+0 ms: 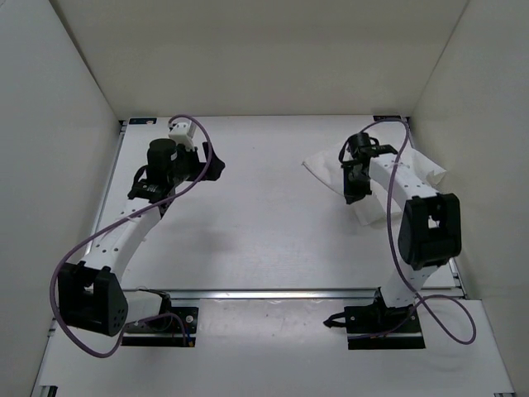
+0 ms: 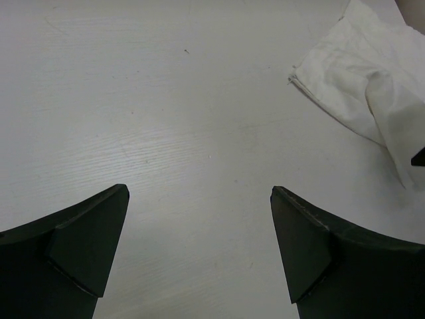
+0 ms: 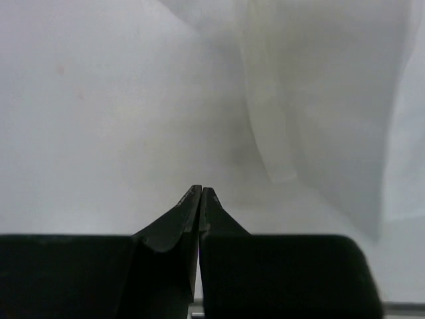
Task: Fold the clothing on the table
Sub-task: Grab the skirt from the pile
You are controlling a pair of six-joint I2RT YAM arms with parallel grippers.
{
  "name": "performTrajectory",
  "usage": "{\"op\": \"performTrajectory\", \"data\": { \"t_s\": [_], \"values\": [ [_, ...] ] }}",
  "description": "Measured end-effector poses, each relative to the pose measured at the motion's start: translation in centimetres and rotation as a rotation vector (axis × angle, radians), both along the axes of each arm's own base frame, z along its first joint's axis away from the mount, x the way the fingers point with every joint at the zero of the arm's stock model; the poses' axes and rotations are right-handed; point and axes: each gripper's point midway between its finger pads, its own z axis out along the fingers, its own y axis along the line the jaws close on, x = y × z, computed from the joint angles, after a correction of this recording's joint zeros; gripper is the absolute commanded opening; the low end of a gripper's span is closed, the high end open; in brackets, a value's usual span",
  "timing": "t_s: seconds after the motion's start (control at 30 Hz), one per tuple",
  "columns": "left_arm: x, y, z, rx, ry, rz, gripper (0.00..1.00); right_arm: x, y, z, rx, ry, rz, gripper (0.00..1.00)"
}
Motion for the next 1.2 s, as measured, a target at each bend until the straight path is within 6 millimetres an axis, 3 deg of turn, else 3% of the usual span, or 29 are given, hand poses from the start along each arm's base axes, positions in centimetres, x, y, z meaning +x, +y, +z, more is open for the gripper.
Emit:
{"op": "performTrajectory", "data": {
  "t_s": [0.13,0.17,0.2,0.23,0.3,0.4,0.5,0.6,0.67,0.73,0.83,1.0,1.13,1.2],
  "values": [
    [0.2,-0.7,-1.2,0.011,0.026,-0.028,0.98,-6.5,0.9,-0.7,0.046,0.099,-0.014,0.0],
    [0.2,-0.9,-1.5,0.013,0.032,-0.035,0.99,-7.8,0.9,-1.0,0.055,0.123,-0.023,0.06],
    [0.2,-1.2,-1.7,0.016,0.037,-0.045,0.99,-9.0,1.0,-1.2,0.069,0.142,-0.034,0.24],
    [0.1,-1.4,-2.0,0.02,0.041,-0.052,0.99,-9.8,1.2,-1.1,0.088,0.156,-0.049,0.32],
    [0.1,-1.9,-2.2,0.026,0.042,-0.07,0.98,-9.8,1.2,-0.3,0.138,0.136,-0.064,0.64],
    [-0.1,-2.6,-2.4,0.03,0.042,-0.091,0.98,-6.9,0.4,2.2,0.182,0.03,-0.093,0.92],
    [-0.1,-2.8,-2.2,0.028,0.035,-0.101,0.99,-0.8,0.1,5.8,0.146,-0.112,-0.062,0.93],
    [0.0,-2.5,-2.2,0.03,0.034,-0.092,0.98,7.2,2.4,8.8,0.1,-0.248,0.015,0.91],
    [0.1,-2.1,-2.1,0.033,0.03,-0.076,0.99,11.8,4.9,9.0,0.081,-0.317,0.063,0.9],
    [0.1,-1.8,-1.8,0.036,0.023,-0.061,0.99,14.2,7.0,7.7,0.08,-0.318,0.095,0.89],
    [0.2,-1.1,-1.5,0.051,0.011,-0.03,0.99,15.2,9.3,3.6,0.08,-0.247,0.134,0.89],
    [-0.4,-0.7,-1.4,0.123,0.0,0.008,0.99,15.5,9.4,-2.9,-0.002,-0.13,0.145,0.88],
    [-1.3,-1.3,-1.3,0.126,0.0,0.009,0.98,16.6,9.1,-5.2,-0.071,-0.12,0.134,0.88],
    [-1.8,-0.7,-1.4,0.116,0.011,0.035,0.99,16.9,9.0,-5.5,-0.091,-0.122,0.137,0.84]
  ]
}}
